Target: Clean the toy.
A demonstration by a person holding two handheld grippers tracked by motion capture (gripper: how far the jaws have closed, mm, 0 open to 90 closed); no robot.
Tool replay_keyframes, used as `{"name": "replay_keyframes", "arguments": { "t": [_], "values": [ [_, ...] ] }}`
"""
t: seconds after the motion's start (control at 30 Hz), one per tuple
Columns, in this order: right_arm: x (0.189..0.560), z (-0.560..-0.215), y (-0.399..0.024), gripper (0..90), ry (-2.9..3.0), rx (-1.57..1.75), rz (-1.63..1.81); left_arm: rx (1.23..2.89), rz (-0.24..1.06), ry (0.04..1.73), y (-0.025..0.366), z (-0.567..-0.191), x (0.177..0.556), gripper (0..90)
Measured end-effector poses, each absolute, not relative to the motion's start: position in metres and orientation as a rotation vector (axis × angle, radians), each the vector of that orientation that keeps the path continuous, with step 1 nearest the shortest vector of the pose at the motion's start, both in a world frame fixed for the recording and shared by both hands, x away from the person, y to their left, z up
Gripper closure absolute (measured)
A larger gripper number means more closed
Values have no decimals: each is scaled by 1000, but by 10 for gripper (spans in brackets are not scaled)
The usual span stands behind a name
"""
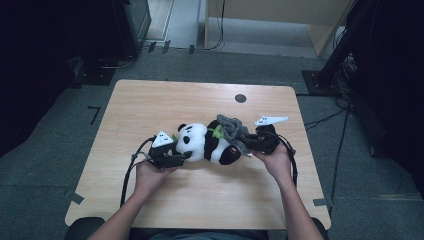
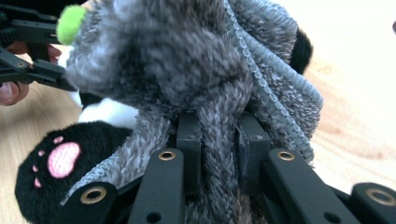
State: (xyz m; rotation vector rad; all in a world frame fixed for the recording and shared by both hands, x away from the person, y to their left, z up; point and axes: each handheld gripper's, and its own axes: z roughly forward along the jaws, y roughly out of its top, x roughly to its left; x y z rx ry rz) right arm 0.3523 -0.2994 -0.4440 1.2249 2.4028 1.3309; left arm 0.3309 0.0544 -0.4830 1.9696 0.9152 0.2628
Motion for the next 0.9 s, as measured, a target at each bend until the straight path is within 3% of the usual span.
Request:
{"name": "replay_keyframes", "arguments": {
  "t": [0.57, 0.9],
  "values": [
    [349, -477, -322, 782, 2450, 1440, 1195, 1959, 253, 915, 57, -483, 333, 367],
    [347, -458, -328, 798, 2348, 1392, 1320, 1966, 277, 906, 55, -483, 332, 370]
  ]
}}
